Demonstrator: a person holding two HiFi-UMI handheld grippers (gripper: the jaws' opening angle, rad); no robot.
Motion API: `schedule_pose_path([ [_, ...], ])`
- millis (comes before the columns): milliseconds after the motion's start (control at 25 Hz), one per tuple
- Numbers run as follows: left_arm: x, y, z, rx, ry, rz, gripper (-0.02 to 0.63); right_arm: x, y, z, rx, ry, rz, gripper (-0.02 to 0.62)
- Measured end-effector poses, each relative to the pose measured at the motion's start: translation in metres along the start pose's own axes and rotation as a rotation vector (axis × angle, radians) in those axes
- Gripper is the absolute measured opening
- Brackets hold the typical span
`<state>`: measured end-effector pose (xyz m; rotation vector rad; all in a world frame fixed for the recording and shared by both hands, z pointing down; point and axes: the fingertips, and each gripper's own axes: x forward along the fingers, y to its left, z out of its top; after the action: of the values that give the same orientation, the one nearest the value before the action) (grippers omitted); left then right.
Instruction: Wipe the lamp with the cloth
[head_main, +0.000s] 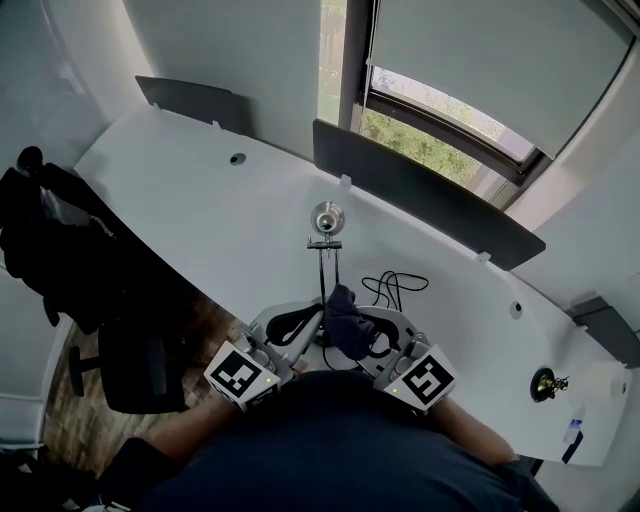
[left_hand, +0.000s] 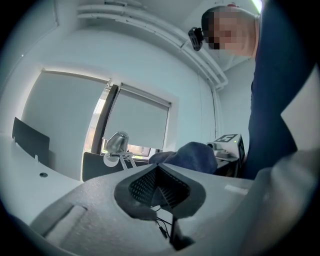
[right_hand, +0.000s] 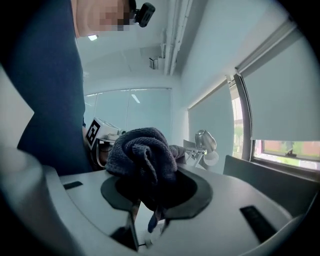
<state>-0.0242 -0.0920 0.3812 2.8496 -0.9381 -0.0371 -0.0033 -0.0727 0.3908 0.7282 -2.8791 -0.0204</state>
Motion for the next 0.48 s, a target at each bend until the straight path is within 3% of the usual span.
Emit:
schedule_pose_path([
  [480, 0.0052, -0.0094, -0.0066, 0.019, 0.018, -0.052, 0.006, 0.001, 0.0028, -0.0119, 0.053, -0.001, -0.002, 0.138],
])
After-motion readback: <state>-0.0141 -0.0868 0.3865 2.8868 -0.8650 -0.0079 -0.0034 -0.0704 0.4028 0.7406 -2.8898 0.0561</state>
